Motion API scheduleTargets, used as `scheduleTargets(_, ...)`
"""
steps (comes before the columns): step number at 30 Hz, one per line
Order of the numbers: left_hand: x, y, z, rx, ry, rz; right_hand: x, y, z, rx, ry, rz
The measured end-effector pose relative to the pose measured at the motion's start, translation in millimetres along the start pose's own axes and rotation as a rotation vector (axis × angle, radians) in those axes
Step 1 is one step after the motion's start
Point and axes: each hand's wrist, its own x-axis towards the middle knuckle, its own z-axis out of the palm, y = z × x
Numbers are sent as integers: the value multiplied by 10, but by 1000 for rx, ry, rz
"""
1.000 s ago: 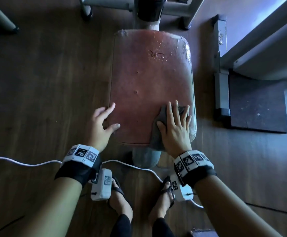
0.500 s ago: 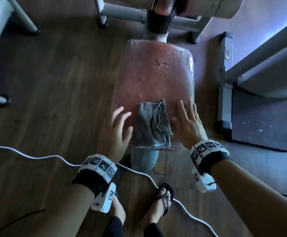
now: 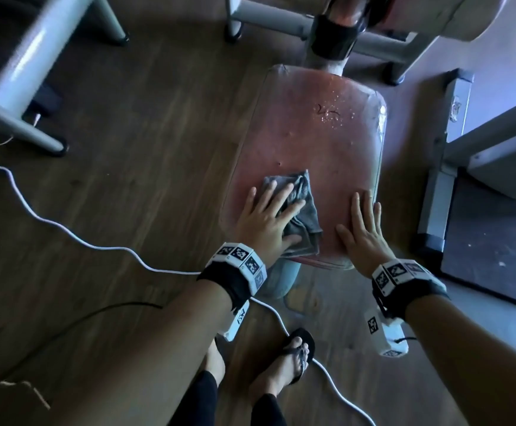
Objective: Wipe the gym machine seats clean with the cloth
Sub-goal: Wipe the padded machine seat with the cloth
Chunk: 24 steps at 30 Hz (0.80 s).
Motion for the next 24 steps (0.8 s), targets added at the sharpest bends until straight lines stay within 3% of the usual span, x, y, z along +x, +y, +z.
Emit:
scheduleTargets(5, -350, -170, 24, -110, 156, -338, 79, 127, 58, -78, -62, 39)
scheduleTargets(11, -573, -140, 166, -461, 316, -640, 11, 13, 32, -8, -18, 58)
scheduleTargets(17, -673, 316, 294, -746, 292, -953, -9, 28, 22, 0, 1, 33)
scheduleTargets(24, -557, 818, 294, -967, 310, -1119, -22, 15, 4, -21, -1, 33)
